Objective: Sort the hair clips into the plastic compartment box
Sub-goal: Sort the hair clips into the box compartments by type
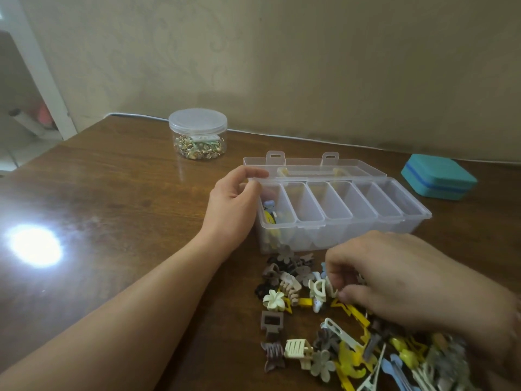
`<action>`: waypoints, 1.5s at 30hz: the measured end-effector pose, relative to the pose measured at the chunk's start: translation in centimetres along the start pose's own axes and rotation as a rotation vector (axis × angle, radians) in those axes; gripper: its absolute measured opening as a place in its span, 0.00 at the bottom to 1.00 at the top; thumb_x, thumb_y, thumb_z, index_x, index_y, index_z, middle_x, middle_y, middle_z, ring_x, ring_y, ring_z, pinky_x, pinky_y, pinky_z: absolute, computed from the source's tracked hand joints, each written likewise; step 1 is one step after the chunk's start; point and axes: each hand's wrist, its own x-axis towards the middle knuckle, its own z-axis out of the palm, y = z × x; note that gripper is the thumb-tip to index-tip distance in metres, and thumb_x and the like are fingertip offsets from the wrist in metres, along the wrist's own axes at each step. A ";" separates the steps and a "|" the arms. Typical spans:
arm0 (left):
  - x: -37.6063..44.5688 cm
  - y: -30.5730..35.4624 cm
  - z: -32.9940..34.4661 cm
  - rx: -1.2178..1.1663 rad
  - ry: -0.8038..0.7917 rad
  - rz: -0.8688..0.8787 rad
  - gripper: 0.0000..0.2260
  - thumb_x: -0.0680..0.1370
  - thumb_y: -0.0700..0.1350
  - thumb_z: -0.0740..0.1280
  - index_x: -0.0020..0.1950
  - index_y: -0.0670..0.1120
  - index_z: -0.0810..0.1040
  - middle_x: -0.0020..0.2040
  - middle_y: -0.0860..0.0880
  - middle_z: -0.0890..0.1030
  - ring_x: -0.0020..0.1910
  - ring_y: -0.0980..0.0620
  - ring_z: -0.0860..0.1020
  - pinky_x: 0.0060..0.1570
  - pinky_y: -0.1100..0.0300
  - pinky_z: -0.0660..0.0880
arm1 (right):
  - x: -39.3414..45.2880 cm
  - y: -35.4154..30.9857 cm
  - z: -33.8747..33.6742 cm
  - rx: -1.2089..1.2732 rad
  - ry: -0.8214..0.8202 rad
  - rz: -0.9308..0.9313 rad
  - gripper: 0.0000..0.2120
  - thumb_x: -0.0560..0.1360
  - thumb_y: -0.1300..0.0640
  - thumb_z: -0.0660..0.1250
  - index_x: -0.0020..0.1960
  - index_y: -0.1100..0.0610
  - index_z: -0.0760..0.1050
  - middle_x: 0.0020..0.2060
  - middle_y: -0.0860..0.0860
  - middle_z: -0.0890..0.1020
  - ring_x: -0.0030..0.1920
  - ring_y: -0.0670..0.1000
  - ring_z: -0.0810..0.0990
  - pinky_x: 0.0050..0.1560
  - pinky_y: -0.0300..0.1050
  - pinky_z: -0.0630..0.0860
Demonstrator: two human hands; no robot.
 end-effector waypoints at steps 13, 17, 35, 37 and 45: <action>0.0 0.0 0.0 0.018 -0.011 -0.018 0.13 0.79 0.40 0.59 0.56 0.52 0.80 0.45 0.51 0.86 0.47 0.58 0.83 0.49 0.58 0.80 | -0.9 -0.1 -0.7 -0.063 -0.046 0.099 0.18 0.68 0.31 0.65 0.43 0.46 0.74 0.36 0.44 0.78 0.38 0.41 0.75 0.34 0.37 0.67; -0.1 0.1 0.0 0.002 -0.008 -0.016 0.13 0.79 0.39 0.59 0.56 0.51 0.80 0.44 0.56 0.84 0.45 0.62 0.82 0.47 0.61 0.79 | -0.5 -0.4 -0.2 -0.097 -0.058 0.091 0.13 0.70 0.37 0.67 0.44 0.46 0.75 0.36 0.43 0.76 0.39 0.42 0.73 0.35 0.39 0.68; 0.0 -0.1 0.0 0.010 -0.019 -0.024 0.13 0.79 0.40 0.59 0.56 0.53 0.80 0.46 0.50 0.86 0.47 0.58 0.83 0.46 0.61 0.78 | -0.7 0.2 -0.5 -0.070 -0.169 0.014 0.12 0.70 0.38 0.68 0.47 0.45 0.74 0.36 0.43 0.74 0.38 0.43 0.72 0.34 0.38 0.67; 0.0 0.0 0.0 0.010 -0.021 -0.025 0.13 0.79 0.40 0.59 0.56 0.53 0.79 0.46 0.50 0.86 0.48 0.58 0.83 0.47 0.60 0.77 | -0.5 0.7 -0.4 -0.019 -0.135 -0.016 0.11 0.71 0.40 0.68 0.45 0.45 0.73 0.37 0.43 0.76 0.40 0.43 0.74 0.37 0.40 0.72; 0.0 -0.2 -0.1 -0.001 -0.033 -0.022 0.13 0.79 0.40 0.59 0.55 0.53 0.80 0.45 0.49 0.86 0.48 0.56 0.83 0.53 0.51 0.80 | 0.5 0.9 -0.9 0.761 0.486 -0.071 0.15 0.66 0.46 0.73 0.50 0.40 0.74 0.41 0.43 0.83 0.37 0.42 0.81 0.36 0.33 0.77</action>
